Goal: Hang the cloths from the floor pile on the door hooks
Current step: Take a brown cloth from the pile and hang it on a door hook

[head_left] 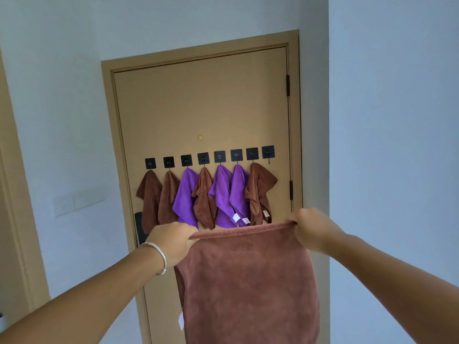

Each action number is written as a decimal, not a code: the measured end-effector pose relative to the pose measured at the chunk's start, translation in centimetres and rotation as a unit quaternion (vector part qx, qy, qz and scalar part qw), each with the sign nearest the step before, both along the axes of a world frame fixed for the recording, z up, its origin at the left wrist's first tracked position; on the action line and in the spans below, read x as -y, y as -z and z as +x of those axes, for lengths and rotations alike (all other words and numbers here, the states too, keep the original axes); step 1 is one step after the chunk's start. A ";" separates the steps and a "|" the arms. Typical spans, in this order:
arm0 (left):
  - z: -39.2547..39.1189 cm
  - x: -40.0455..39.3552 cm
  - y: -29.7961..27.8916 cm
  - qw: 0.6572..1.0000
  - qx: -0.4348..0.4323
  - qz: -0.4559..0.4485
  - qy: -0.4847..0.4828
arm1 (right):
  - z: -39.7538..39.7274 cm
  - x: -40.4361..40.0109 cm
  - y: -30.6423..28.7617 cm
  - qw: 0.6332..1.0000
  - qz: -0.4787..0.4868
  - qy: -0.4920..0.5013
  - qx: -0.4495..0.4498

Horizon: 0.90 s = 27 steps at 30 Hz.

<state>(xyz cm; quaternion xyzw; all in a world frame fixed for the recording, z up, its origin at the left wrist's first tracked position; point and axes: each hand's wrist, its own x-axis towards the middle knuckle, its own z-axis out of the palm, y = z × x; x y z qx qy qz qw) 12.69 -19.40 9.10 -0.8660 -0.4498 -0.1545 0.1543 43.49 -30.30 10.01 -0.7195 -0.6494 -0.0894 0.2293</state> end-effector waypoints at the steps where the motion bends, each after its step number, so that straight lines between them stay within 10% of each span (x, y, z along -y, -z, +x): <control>1: 0.8 -1.2 0.3 1.000 0.000 -0.001 0.004 | 0.9 -1.1 0.4 1.000 0.009 -0.001 -0.013; 27: 23.1 -36.3 -4.4 0.939 0.189 0.020 0.288 | 17.2 -31.4 -4.6 0.982 0.095 0.160 -0.037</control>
